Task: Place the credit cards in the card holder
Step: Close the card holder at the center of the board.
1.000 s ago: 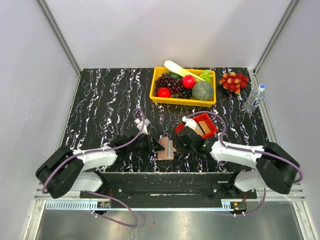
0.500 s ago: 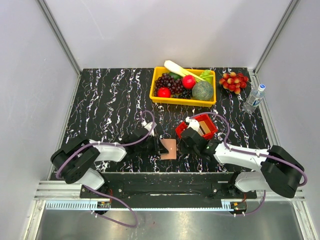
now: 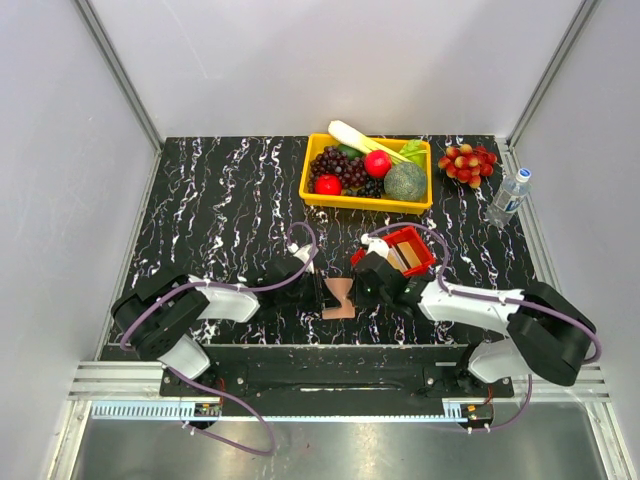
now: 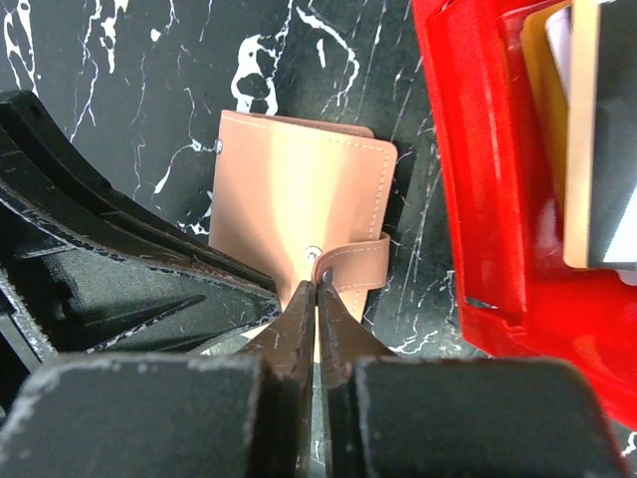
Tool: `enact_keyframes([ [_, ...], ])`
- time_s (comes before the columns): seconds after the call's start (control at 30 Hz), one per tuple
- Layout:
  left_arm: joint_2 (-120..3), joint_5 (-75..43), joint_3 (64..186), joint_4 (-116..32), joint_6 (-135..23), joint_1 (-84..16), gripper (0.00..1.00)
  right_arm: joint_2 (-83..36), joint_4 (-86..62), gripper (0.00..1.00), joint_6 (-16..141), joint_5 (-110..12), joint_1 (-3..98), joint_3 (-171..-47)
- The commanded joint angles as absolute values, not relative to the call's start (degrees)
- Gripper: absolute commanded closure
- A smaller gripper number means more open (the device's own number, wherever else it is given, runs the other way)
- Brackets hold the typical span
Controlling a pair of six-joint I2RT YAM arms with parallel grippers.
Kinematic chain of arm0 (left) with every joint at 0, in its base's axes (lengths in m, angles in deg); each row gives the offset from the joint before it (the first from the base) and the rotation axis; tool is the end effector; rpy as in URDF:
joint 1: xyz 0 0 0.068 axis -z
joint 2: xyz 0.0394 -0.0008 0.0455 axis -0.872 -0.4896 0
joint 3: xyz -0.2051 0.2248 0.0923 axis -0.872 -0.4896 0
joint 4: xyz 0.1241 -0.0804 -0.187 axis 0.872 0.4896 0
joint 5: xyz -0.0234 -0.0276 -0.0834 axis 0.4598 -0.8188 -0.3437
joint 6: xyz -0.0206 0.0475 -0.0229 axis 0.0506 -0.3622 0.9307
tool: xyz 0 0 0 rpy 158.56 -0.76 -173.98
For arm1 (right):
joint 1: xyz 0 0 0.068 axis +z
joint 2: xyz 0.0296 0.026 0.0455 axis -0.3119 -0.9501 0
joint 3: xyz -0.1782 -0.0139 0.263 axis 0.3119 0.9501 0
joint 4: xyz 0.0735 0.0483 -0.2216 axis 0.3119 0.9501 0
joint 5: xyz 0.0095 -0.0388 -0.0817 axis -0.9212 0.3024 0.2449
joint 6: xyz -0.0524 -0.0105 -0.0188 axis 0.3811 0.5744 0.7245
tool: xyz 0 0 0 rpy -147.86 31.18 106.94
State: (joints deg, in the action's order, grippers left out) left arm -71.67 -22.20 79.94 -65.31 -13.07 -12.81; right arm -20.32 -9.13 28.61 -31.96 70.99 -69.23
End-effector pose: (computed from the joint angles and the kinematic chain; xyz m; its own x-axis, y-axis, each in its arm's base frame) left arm 0.1678 -0.2002 0.1909 -0.9275 -0.1543 -0.3404 0.1649 0.6485 -0.7432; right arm 0.1491 0.1856 0.2315 -0.7973 0.0165 -0.6034 -0.2552 0.8967 0.3617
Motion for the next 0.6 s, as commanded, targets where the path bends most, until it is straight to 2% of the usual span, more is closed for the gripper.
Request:
enact_keyframes([
  [0.0, -72.3, -19.1, 79.6, -66.6, -13.0, -12.3, 0.86, -22.9, -11.1, 0.93, 29.6, -35.3, 70.4, -71.8],
  [0.13, -72.2, -19.2, 79.4, -66.8, -12.9, -12.3, 0.87, -23.8, -11.1, 0.88, 29.2, -36.0, 69.3, -72.0],
  [0.2, -72.1, -19.1, 79.3, -66.9, -12.9, -12.3, 0.87, -23.9, -11.1, 0.82, 29.1, -36.6, 68.6, -71.9],
  [0.57, -72.0, -19.5, 78.4, -68.5, -12.4, -12.3, 0.89, -20.9, -11.1, 0.80, 27.7, -35.0, 67.7, -70.6],
])
